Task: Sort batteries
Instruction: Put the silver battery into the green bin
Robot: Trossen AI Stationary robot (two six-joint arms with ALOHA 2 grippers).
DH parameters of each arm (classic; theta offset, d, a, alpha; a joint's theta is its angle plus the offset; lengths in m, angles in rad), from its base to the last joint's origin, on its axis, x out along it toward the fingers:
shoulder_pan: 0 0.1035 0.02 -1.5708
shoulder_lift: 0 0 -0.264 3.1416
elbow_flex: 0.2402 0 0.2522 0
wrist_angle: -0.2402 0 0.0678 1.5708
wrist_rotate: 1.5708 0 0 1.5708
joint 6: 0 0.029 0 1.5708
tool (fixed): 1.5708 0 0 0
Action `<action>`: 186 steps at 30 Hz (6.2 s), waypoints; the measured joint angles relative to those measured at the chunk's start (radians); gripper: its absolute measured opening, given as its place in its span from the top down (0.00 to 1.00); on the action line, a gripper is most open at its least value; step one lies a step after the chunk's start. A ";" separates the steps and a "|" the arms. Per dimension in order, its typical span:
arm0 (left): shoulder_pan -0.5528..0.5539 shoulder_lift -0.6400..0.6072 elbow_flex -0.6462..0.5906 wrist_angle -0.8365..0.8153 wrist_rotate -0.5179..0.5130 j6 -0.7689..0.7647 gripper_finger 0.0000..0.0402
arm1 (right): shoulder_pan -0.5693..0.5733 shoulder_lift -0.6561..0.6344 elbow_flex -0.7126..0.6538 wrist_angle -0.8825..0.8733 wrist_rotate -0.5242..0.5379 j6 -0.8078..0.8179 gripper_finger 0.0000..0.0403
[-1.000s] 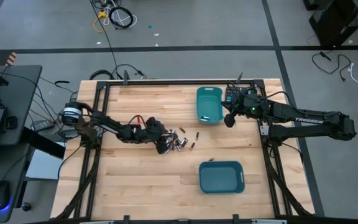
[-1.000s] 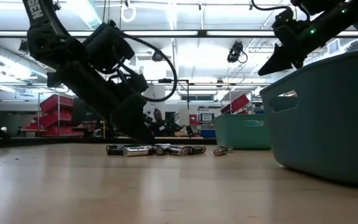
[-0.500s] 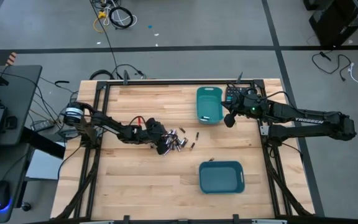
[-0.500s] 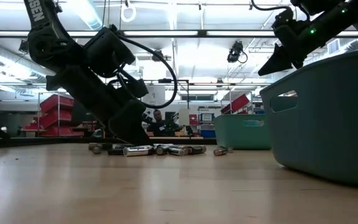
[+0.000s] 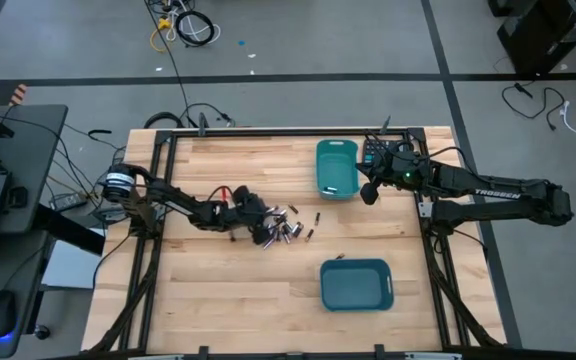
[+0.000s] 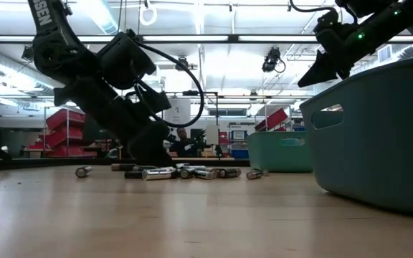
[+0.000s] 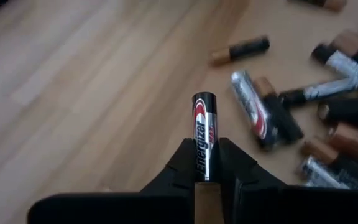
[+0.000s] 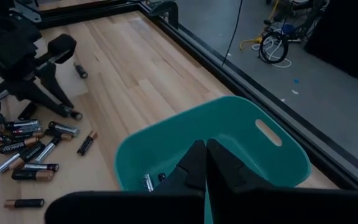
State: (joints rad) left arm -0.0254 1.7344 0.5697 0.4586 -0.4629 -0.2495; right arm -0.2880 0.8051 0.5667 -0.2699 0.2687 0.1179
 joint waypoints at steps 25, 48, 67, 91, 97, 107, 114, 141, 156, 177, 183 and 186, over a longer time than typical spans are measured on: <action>0.023 -0.317 -0.059 1.048 0.153 0.741 0.94 | 0.000 0.000 0.000 0.223 0.000 -0.072 1.00; 0.100 -0.155 0.000 1.100 0.424 0.592 0.94 | 0.132 0.346 0.000 1.145 -0.397 -0.365 0.99; 0.104 -0.006 0.151 1.078 0.449 0.641 0.92 | 0.197 0.586 0.090 1.399 -0.390 -0.341 0.64; 0.104 0.014 0.275 0.971 0.487 0.667 0.91 | 0.203 0.584 0.093 1.345 -0.364 -0.301 0.56; 0.104 0.014 0.274 0.963 0.487 0.665 0.91 | 0.202 0.584 0.093 1.346 -0.364 -0.308 0.59; 0.104 0.014 0.274 0.950 0.487 0.664 0.91 | 0.202 0.584 0.092 1.358 -0.356 -0.344 0.63; 0.104 0.013 0.274 0.921 0.486 0.664 0.91 | 0.199 0.584 0.092 1.369 -0.315 -0.356 0.68; 0.071 0.000 0.198 0.629 -0.224 0.721 0.65 | 0.211 0.410 0.092 1.110 -0.039 -0.449 0.91; 0.097 -0.147 0.222 0.319 -0.305 0.672 0.71 | 0.123 0.298 0.092 0.639 -0.024 -0.156 0.91; 0.471 -0.288 0.510 -0.803 0.248 0.376 0.99 | -0.264 0.339 0.164 0.321 -0.287 0.041 0.91; 0.556 -0.281 0.510 -0.818 0.311 0.376 0.99 | -0.332 0.340 0.198 0.234 -0.367 0.013 0.91; 0.541 -0.281 0.510 -0.829 0.360 0.346 0.99 | -0.314 0.340 0.198 0.193 -0.386 -0.013 0.91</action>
State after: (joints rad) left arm 0.5160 1.4532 1.0798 -0.3702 -0.1029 0.0963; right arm -0.6024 1.1446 0.7647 -0.0770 -0.1176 0.1052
